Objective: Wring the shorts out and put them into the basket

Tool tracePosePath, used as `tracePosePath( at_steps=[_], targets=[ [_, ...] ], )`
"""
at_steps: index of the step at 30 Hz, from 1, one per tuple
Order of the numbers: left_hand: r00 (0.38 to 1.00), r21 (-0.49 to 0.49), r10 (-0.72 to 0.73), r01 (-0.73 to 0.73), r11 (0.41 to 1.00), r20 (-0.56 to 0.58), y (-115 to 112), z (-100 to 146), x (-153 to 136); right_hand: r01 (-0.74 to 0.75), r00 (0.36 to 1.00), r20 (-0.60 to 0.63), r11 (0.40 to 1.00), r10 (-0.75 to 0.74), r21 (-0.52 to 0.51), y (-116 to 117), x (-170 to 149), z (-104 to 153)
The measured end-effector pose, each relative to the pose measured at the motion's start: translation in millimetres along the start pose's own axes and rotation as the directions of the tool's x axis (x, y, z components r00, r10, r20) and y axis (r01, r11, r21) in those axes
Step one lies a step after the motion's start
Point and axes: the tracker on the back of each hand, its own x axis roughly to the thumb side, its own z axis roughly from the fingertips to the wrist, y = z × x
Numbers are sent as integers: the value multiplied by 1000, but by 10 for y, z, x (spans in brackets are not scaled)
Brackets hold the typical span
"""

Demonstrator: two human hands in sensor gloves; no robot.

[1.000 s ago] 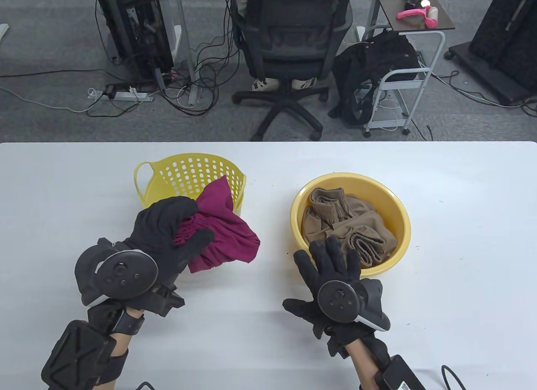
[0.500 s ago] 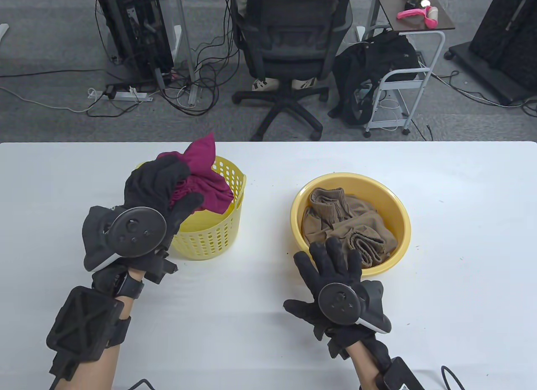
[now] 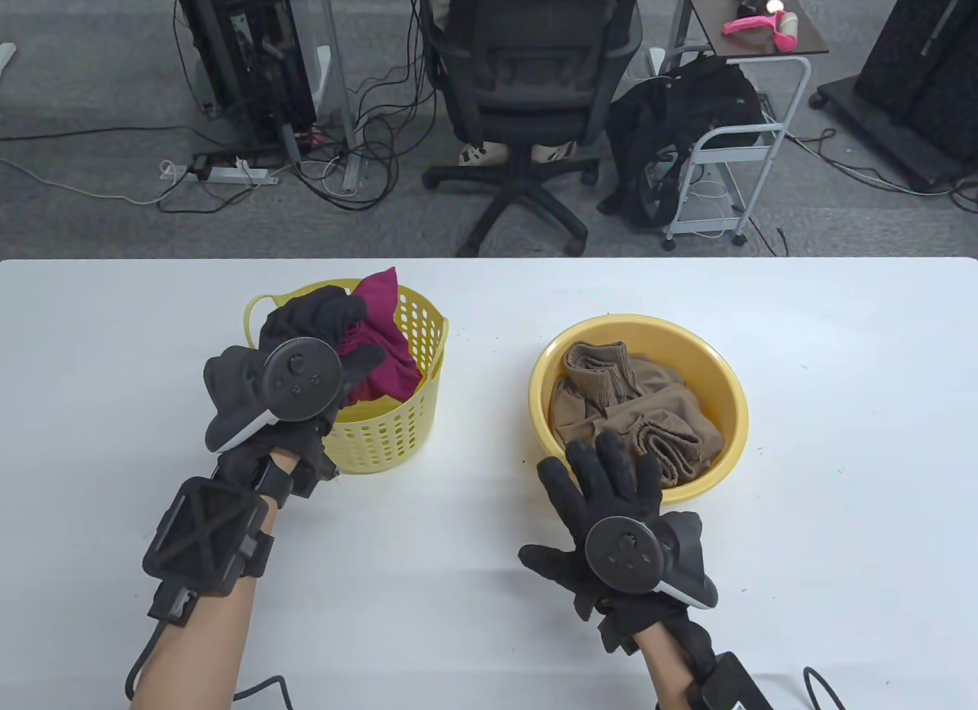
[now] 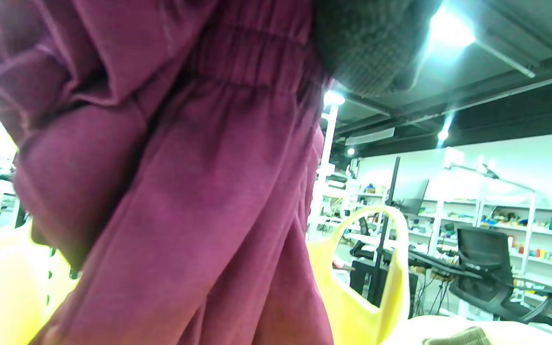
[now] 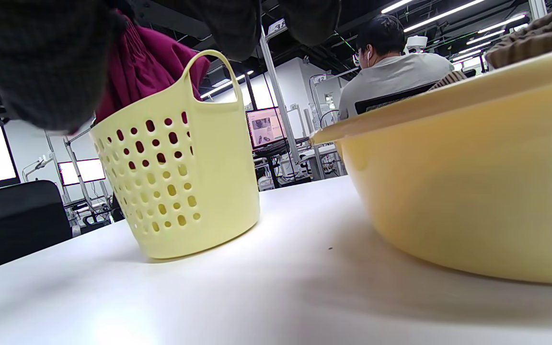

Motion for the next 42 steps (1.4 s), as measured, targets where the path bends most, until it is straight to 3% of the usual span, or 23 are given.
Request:
tracePosePath(
  at_steps=[10,25,36,42],
  targets=[
    [999,-112,-20,16,994,-36,-256,-140,-94,5,1000,1,1000,-5,-6,-20,-11,5],
    [1000,-129,-11,8,992,-25,-329,-109,-84,9,1000,9,1000,-9,-8,-35,-11,15],
    [998,-180,-14,25,983,64,-337,169,-9,15,1000,9,1000,-15,-1,-33,-1,23],
    [986,-165,-74,99,981,148,-344,452,216,12,1000,8,1000,-12,8,-31,8,20]
  ],
)
